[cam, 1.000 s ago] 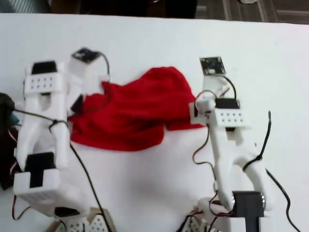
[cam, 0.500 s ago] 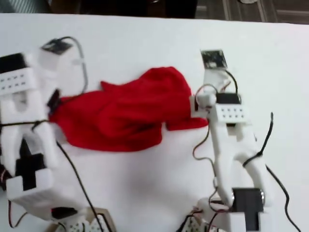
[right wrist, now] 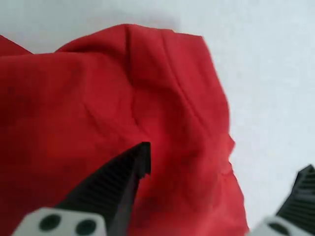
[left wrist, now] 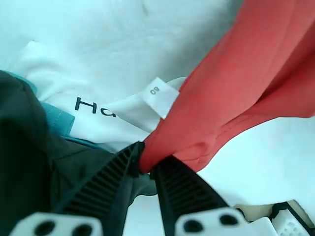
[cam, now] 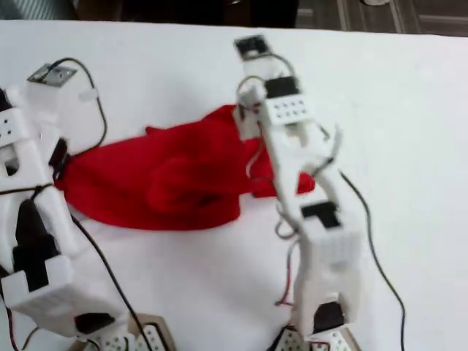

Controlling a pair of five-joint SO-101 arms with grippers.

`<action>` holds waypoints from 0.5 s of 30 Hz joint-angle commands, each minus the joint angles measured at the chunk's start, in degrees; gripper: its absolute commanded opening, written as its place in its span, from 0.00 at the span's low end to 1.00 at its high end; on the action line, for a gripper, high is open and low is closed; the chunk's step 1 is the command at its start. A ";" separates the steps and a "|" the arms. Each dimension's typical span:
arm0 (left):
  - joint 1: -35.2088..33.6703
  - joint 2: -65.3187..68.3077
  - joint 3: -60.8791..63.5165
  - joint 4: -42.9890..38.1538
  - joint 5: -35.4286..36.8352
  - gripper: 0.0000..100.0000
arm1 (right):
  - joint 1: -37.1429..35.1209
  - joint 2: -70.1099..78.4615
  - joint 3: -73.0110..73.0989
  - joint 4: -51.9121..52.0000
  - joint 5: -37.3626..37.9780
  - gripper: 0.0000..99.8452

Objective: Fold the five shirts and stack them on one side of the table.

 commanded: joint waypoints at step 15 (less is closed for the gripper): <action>14.68 -2.81 -7.34 0.97 -0.09 0.02 | 9.80 11.30 -33.32 22.20 -0.26 0.02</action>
